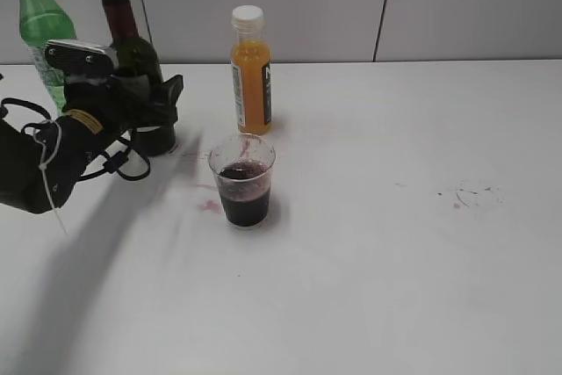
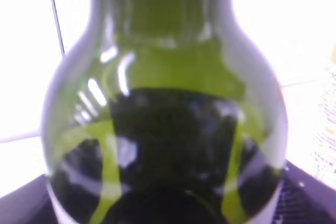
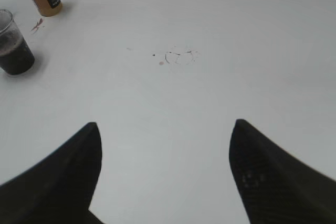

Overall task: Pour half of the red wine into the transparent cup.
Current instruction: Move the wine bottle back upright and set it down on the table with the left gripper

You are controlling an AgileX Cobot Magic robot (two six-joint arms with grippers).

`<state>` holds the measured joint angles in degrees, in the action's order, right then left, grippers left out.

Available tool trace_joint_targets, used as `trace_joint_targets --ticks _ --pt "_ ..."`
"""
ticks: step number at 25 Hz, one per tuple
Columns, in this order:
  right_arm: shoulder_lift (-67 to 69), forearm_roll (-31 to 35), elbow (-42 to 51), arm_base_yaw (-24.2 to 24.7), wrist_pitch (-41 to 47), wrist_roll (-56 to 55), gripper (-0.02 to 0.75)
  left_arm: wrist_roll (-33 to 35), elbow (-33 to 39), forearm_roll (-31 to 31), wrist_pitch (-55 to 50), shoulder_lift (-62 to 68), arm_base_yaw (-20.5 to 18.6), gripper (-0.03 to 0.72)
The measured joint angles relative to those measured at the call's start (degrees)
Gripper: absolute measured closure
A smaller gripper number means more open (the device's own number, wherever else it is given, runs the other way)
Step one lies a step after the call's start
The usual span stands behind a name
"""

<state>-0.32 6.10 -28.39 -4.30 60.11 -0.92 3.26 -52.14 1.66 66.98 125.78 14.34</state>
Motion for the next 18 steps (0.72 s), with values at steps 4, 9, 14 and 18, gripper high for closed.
trace_joint_targets --ticks 4,9,14,18 --pt "0.0 0.0 0.0 0.0 0.0 0.0 0.167 0.0 1.4 0.0 0.7 -0.7 0.0 0.012" --pt "0.0 0.0 0.0 0.0 0.0 0.0 0.167 0.3 7.5 -0.1 2.2 -5.0 0.0 0.011" --pt "0.0 0.0 0.0 0.0 0.0 0.0 0.167 1.0 15.2 -1.7 2.3 -9.7 0.0 0.011" --pt "0.0 0.0 0.0 0.0 0.0 0.0 0.167 2.4 20.6 -5.7 1.2 -16.2 0.0 0.012"
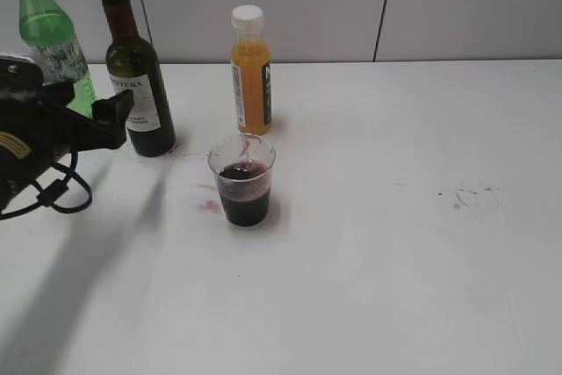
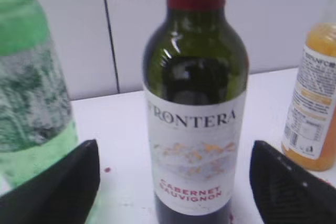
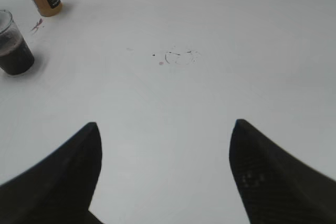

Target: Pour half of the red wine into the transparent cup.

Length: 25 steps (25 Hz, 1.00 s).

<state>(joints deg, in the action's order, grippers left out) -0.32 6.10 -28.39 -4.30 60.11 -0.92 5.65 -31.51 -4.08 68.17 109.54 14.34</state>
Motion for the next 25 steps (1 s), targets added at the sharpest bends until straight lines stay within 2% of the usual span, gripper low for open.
trace_joint_targets --ticks 7,11,13,17,21,25 --pt "0.0 0.0 0.0 0.0 0.0 0.0 0.167 4.3 1.1 -3.9 -27.7 -18.9 0.0 0.028" --pt "0.0 0.0 0.0 0.0 0.0 0.0 0.167 7.6 -0.6 -6.7 -49.4 -28.1 -0.7 0.038" --pt "0.0 0.0 0.0 0.0 0.0 0.0 0.167 8.2 -3.3 -7.4 -63.9 -30.9 -2.3 0.041" --pt "0.0 0.0 0.0 0.0 0.0 0.0 0.167 8.2 -10.6 -8.5 -89.2 -32.3 -8.0 0.048" --pt "0.0 0.0 0.0 0.0 0.0 0.0 0.167 8.2 -16.8 -8.6 -106.8 -32.3 -14.3 0.057" --pt "0.0 0.0 0.0 0.0 0.0 0.0 0.167 7.8 -18.7 -8.3 -116.7 -33.1 -18.4 0.063"
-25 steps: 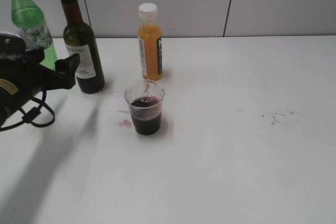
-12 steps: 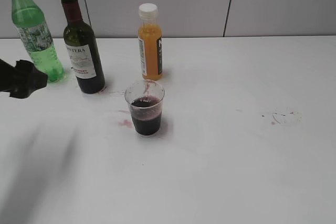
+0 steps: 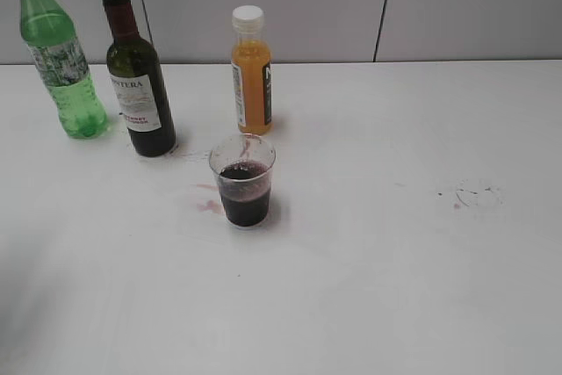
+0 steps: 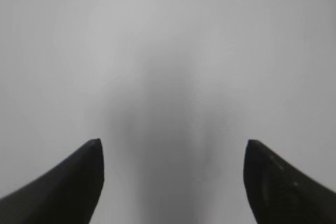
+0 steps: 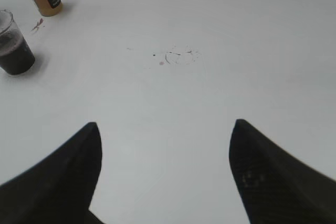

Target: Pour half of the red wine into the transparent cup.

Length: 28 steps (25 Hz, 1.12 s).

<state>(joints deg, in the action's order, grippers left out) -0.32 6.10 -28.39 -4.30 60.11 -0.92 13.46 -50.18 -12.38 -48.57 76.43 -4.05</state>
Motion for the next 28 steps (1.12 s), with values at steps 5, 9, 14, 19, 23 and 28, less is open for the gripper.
trace_joint_targets --ticks 5,9,14,19,23,28 --pt "0.0 0.0 0.0 0.0 0.0 0.0 0.167 -0.5 1.0 2.6 -6.1 -4.2 0.1 0.081" --pt "0.0 0.0 0.0 0.0 0.0 0.0 0.167 -0.6 5.2 2.6 -6.2 -12.4 3.1 0.088" --pt "0.0 0.0 0.0 0.0 0.0 0.0 0.167 -0.6 9.0 2.4 -7.7 -22.8 4.4 0.092" --pt "0.0 0.0 0.0 0.0 0.0 0.0 0.167 -0.9 12.3 2.2 -10.8 -33.8 4.5 0.094" --pt "0.0 0.0 0.0 0.0 0.0 0.0 0.167 -1.4 15.7 2.1 -13.0 -42.4 4.5 0.094" --pt "0.0 0.0 0.0 0.0 0.1 0.0 0.167 -2.1 18.9 2.1 -13.9 -50.7 4.5 0.094"
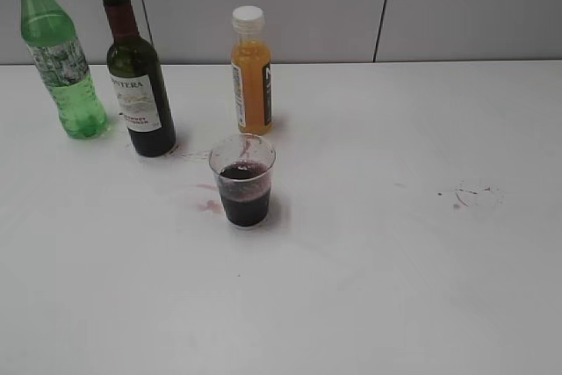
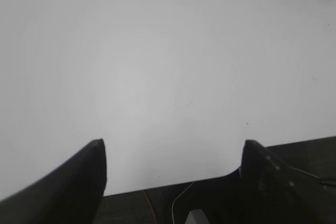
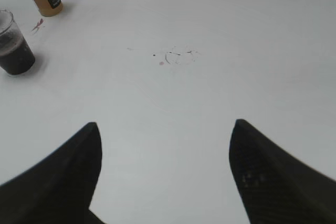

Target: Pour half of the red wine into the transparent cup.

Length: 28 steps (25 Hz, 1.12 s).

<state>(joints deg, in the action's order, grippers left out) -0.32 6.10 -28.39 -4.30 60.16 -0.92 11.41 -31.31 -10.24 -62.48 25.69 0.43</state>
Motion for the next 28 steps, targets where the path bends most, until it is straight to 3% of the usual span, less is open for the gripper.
trace_joint_targets --ticks 21,28 --pt "0.0 0.0 0.0 0.0 0.0 0.0 0.167 -2.2 2.9 0.3 0.3 -25.1 0.0 0.094" --pt "0.0 0.0 0.0 0.0 0.0 0.0 0.167 -2.2 2.9 0.4 0.2 -26.0 0.0 0.094"
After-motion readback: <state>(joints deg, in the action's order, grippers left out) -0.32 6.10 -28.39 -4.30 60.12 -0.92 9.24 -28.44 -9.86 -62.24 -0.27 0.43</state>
